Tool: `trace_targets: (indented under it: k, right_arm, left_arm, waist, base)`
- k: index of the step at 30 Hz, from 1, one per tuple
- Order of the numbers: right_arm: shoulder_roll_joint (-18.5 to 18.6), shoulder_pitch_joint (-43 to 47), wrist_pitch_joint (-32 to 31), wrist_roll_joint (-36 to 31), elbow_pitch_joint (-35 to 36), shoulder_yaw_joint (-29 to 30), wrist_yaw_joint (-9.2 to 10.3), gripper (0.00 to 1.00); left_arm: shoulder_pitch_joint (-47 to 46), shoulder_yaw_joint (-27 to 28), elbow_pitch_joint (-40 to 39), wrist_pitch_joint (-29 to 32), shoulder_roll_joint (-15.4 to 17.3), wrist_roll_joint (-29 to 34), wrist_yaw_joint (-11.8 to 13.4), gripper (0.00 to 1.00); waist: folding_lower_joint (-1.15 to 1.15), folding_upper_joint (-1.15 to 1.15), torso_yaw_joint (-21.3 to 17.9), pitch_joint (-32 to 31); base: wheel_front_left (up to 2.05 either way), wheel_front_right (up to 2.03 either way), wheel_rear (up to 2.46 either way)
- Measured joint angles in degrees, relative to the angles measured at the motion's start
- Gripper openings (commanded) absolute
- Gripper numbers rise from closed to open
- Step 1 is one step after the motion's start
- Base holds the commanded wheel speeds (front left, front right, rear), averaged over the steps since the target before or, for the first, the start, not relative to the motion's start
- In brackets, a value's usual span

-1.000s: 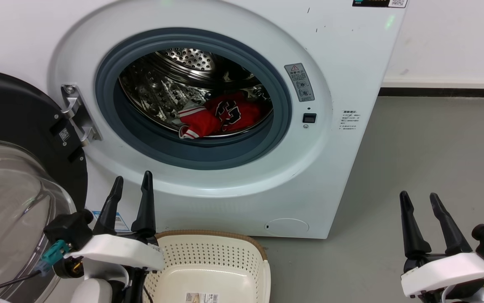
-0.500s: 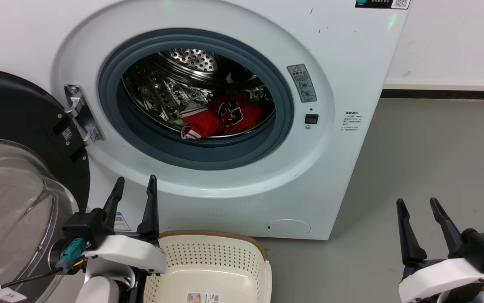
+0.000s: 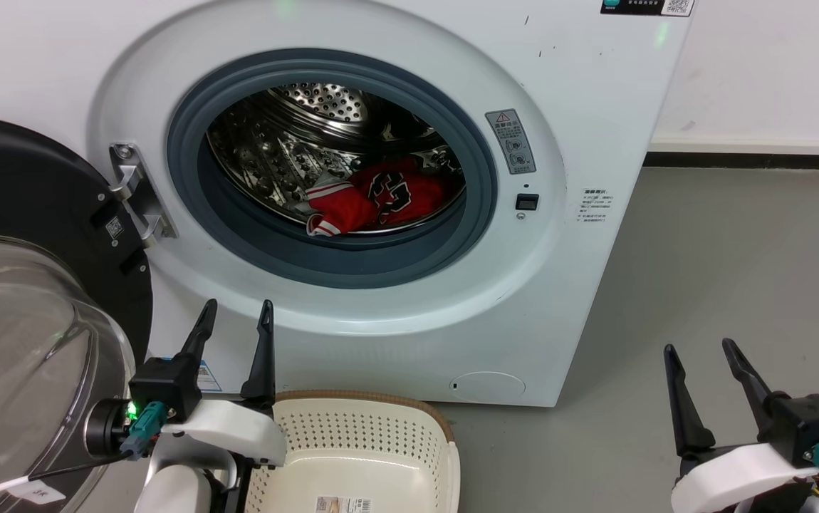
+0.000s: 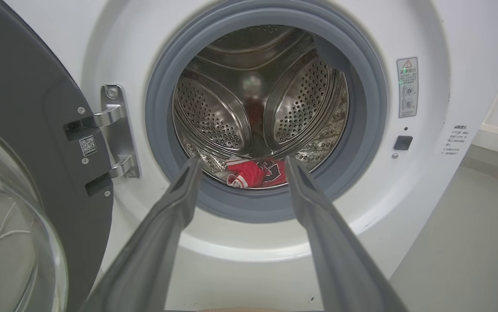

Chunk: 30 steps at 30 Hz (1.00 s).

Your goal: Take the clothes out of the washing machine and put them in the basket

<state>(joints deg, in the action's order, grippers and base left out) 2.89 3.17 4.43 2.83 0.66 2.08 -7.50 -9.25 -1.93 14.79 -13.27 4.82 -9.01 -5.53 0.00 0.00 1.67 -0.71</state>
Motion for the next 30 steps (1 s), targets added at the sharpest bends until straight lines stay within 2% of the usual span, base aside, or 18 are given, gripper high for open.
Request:
trace_targets:
  k: [17, 30]
  right_arm:
    - [0.0, 0.38, 0.93, -5.78, 0.08, -0.71, 0.0, 1.0]
    - [0.0, 0.26, 1.27, -4.89, -0.6, -0.71, 0.0, 1.0]
  left_arm:
    - [-0.98, -0.22, 1.25, -1.74, -0.37, 5.55, 0.16, 1.0]
    - [-1.31, 0.29, 2.1, -1.8, -0.94, 4.89, 0.15, 1.0]
  waist:
    - [0.0, 0.0, -0.01, 0.35]
    - [0.0, 0.0, -0.03, 0.45]
  base:
    - [0.0, 0.0, 0.0]
    - [0.0, 0.0, 0.0]
